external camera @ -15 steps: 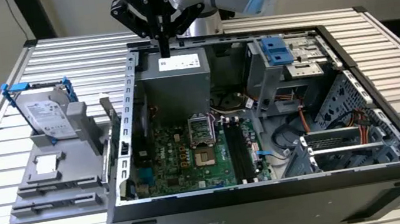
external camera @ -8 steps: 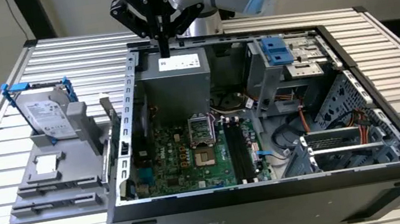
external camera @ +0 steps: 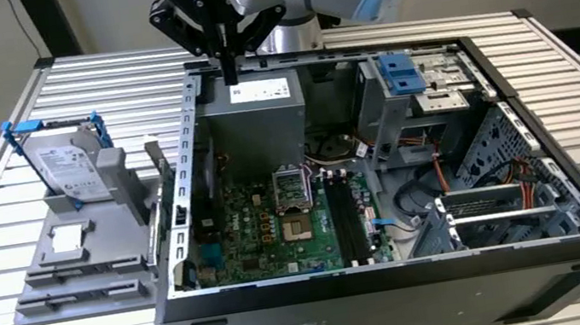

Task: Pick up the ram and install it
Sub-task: 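Reach for the ram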

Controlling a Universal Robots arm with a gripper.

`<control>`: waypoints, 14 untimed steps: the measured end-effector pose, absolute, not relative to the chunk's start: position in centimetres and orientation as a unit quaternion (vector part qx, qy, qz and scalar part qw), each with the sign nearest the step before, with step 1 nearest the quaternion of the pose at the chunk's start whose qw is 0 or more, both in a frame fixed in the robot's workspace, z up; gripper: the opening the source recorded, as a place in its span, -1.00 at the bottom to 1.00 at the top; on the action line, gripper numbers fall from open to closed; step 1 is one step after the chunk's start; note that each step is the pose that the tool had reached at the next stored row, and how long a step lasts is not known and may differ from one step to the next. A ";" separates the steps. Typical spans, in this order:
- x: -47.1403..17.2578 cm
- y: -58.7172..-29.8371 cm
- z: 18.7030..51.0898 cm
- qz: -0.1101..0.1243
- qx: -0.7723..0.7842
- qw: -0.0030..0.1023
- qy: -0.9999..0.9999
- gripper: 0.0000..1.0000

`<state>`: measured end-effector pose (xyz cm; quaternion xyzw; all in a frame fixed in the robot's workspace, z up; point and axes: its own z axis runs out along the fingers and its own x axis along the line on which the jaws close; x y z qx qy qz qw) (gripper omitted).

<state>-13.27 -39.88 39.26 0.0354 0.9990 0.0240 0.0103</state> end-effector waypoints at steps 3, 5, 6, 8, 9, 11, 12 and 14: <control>-13.8 -39.9 39.3 0.024 0.035 0.010 0.999 -1.00; -14.1 -39.9 39.3 0.024 0.035 0.010 0.999 -1.00; -14.3 -39.9 39.3 0.024 0.035 0.010 0.999 -1.00; -14.6 -39.9 39.3 0.024 0.035 0.010 0.999 -1.00; -14.7 -39.9 39.3 0.024 0.035 0.010 0.999 -1.00; -15.0 -39.9 39.3 0.024 0.035 0.010 0.999 -1.00; -15.2 -39.9 39.3 0.024 0.035 0.010 0.999 -1.00; -15.5 -39.9 39.3 0.024 0.035 0.010 0.999 -1.00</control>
